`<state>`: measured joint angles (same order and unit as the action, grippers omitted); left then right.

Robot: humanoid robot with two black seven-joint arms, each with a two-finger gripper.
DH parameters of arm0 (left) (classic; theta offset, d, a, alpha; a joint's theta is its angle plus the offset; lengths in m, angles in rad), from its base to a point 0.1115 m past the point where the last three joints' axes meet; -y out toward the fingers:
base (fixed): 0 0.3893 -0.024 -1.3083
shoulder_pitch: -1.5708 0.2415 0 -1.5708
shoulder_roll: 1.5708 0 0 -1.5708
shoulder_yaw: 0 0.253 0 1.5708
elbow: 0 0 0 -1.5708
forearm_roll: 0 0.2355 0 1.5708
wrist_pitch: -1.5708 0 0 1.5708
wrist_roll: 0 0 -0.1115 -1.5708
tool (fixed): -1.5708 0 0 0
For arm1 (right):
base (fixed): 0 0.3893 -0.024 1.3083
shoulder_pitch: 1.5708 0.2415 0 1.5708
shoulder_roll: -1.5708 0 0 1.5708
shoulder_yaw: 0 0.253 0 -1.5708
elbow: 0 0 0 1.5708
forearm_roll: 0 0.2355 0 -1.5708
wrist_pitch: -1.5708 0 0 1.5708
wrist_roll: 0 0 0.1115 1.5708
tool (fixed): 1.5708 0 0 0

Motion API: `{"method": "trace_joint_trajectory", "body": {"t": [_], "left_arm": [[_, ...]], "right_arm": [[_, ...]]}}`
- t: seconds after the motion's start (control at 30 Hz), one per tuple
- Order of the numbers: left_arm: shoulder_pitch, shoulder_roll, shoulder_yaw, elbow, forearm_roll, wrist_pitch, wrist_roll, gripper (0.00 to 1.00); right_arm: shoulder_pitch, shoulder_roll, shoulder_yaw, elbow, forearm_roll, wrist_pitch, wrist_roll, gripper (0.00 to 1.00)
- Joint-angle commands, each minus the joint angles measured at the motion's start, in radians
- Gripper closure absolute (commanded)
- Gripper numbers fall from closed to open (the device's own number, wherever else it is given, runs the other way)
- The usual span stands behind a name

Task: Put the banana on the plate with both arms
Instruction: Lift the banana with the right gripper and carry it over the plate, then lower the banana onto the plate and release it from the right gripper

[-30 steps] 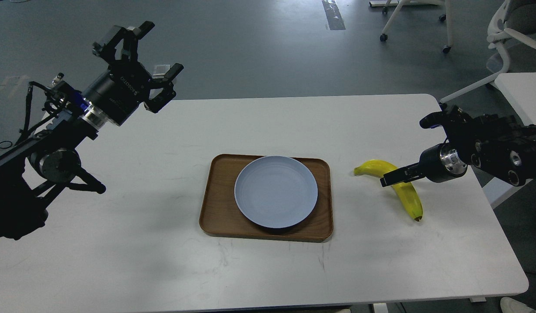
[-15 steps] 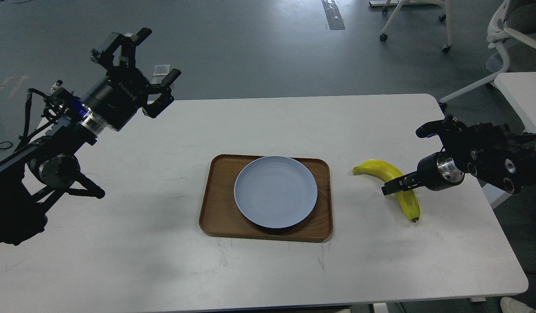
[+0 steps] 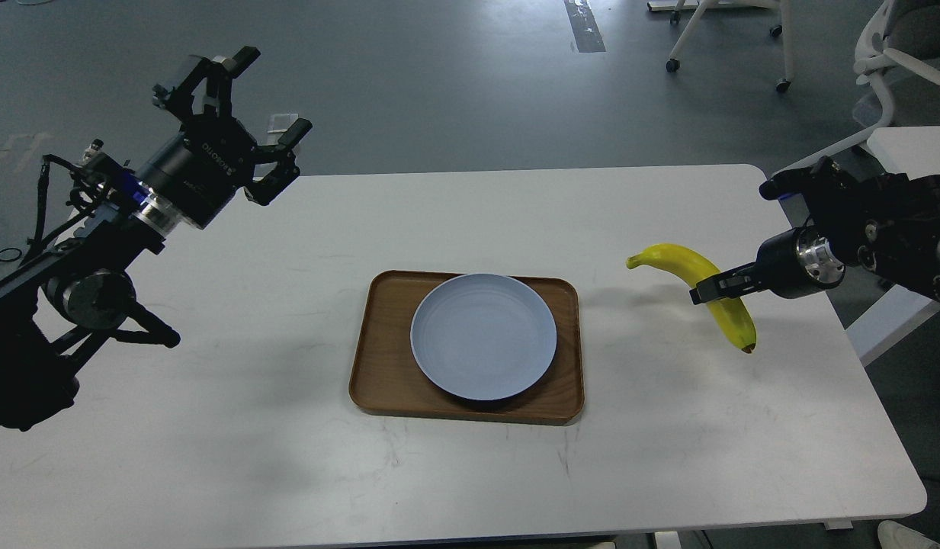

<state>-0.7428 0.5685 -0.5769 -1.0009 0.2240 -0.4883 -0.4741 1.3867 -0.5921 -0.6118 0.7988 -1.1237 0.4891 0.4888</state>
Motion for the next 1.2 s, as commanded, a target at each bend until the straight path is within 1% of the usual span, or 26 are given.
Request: {"method": "trace_joint_trajectory", "body": {"t": [0.0, 0.1, 0.13, 0.17, 0.23, 0.33, 0.47, 0.67, 0.77, 0.93, 1.1, 1.13, 1.17], "left_arm": [[-0.001, 0.002, -0.004, -0.001, -0.002, 0.000, 0.000, 0.02], [-0.001, 0.004, -0.004, -0.001, -0.002, 0.000, 0.000, 0.02], [-0.001, 0.004, -0.006, -0.001, -0.002, 0.000, 0.000, 0.02], [-0.001, 0.004, -0.006, -0.001, -0.003, 0.000, 0.000, 0.02], [-0.001, 0.002, -0.008, -0.001, -0.003, 0.000, -0.001, 0.02], [-0.001, 0.005, -0.014, -0.001, -0.003, 0.000, -0.001, 0.02], [-0.001, 0.011, -0.018, -0.001, -0.003, 0.000, -0.001, 0.02], [-0.001, 0.019, -0.018, -0.001, -0.003, 0.000, -0.001, 0.02], [-0.001, 0.019, -0.018, -0.001, -0.005, 0.000, -0.001, 0.02], [0.000, 0.025, -0.018, -0.001, -0.005, 0.000, -0.001, 0.02], [0.000, 0.031, -0.018, -0.001, -0.006, 0.000, -0.001, 0.02], [0.000, 0.031, -0.018, -0.001, -0.006, 0.000, -0.001, 0.02], [0.000, 0.031, -0.018, -0.001, -0.006, 0.000, -0.001, 0.02]], "right_arm": [[0.086, 0.003, 0.001, 0.046, 0.002, 0.000, 0.000, 0.84], [0.124, 0.052, 0.004, 0.051, 0.007, 0.000, 0.000, 0.84], [0.132, 0.099, 0.001, 0.048, 0.010, 0.000, 0.000, 0.83], [0.133, 0.121, 0.001, 0.045, 0.012, 0.000, 0.000, 0.83], [0.132, 0.219, 0.001, 0.022, 0.015, 0.000, 0.000, 0.83], [0.127, 0.294, -0.002, -0.007, 0.016, 0.000, 0.000, 0.83], [0.101, 0.434, -0.009, -0.073, 0.085, 0.000, 0.000, 0.82], [0.040, 0.557, -0.008, -0.150, 0.111, 0.000, 0.000, 0.81], [0.020, 0.589, -0.008, -0.171, 0.117, 0.000, 0.000, 0.81], [-0.002, 0.592, -0.009, -0.199, 0.117, 0.000, 0.000, 0.79], [-0.029, 0.592, -0.009, -0.224, 0.117, 0.000, 0.000, 0.71], [-0.031, 0.592, -0.009, -0.224, 0.117, 0.000, 0.000, 0.66], [-0.031, 0.592, -0.009, -0.224, 0.117, 0.000, 0.000, 0.65]]}}
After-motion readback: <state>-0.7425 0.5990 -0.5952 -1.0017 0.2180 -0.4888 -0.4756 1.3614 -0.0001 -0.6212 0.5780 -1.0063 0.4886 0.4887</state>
